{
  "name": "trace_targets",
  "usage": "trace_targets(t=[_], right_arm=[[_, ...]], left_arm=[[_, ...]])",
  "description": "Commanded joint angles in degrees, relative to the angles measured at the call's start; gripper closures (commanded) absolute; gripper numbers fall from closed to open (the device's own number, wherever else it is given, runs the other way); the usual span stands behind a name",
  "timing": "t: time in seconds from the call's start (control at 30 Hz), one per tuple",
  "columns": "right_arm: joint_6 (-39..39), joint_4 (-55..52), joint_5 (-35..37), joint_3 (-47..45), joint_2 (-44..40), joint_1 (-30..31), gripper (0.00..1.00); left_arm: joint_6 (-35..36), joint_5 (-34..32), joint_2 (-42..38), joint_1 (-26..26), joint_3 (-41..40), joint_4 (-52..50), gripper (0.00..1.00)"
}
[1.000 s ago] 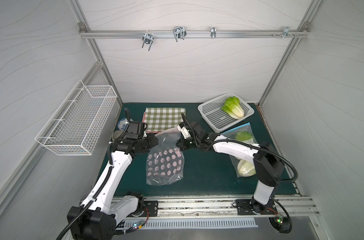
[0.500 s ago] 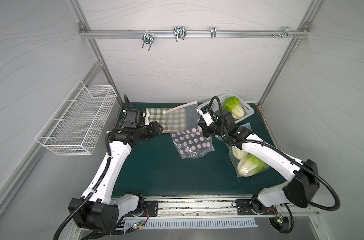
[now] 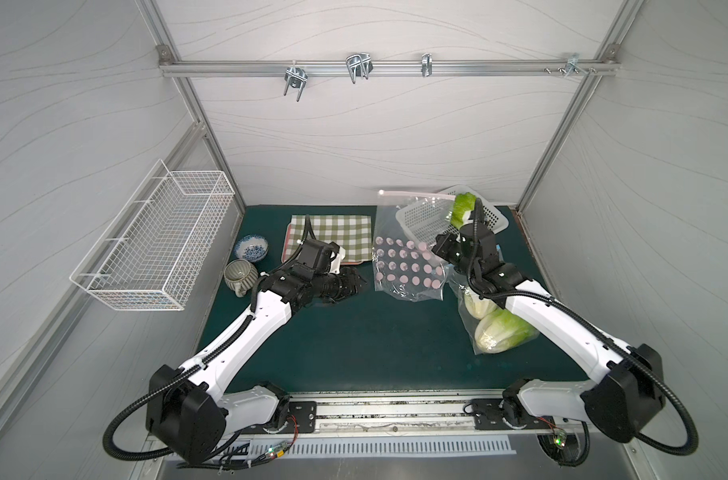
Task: Put the chinese cabbages into a zipper bag and zip it
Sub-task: Place the zipper food storage bag at the center of the board, then pick up the zipper food storage bag at the center of the board.
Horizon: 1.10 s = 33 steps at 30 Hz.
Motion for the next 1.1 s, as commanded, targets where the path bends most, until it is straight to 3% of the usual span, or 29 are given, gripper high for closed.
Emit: trace_targets(t=[0.0, 0.07, 0.13, 0.3, 0.4, 0.47, 0.53, 0.63, 0.73, 0.87, 1.07], right_arm=[[15.05, -6.78, 5.33, -4.56, -1.45, 0.09, 1.00], [15.73, -9.18, 2.97, -5.39, -1.56, 0.76, 1.00], [11.22, -9.82, -0.23, -5.56, -1.76, 2.78, 0.97], [-2.68, -17.54, -7.80, -4.48, -5.34, 3.78, 0.64], [-12.85, -22.26, -13.30, -2.82, -6.80, -0.62, 0.51], [-18.47, -25.17, -15.49, -0.75, -6.87, -5.53, 0.46], [-25.02, -25.58, -22.26, 1.59, -5.67, -12.40, 0.42], [-31.16, -27.76, -30.84, 7.36, 0.97, -20.47, 0.36], [-32.37, -26.33, -35.65, 11.93, 9.61, -23.44, 0.31], [-35.45, -27.79, -37.04, 21.72, 21.53, -23.01, 0.25], [-40.57, -33.36, -33.08, 37.19, 35.83, -21.70, 0.25]], left_arm=[[-1.51, -0.84, 3.42, -1.56, -1.21, 4.02, 0.40], [-2.18, -1.00, 4.85, -2.19, -2.25, 4.95, 0.40], [-2.25, -1.34, 6.35, -2.22, -2.95, 5.22, 0.40], [-0.91, -3.04, 8.03, -2.18, -2.60, 4.44, 0.41], [-0.56, -2.50, 9.18, -2.18, -1.76, 5.11, 0.41], [-0.33, -1.76, 10.05, -2.19, -1.17, 5.23, 0.41], [0.14, -1.46, 10.53, -2.22, -0.85, 5.16, 0.41], [1.02, -1.39, 10.84, -2.22, -1.04, 5.03, 0.41], [1.72, -0.63, 12.00, -2.21, -0.93, 4.66, 0.41], [2.60, 0.03, 12.97, -2.35, -0.49, 3.78, 0.42], [3.14, -0.41, 13.07, -2.38, -1.18, 3.28, 0.42]])
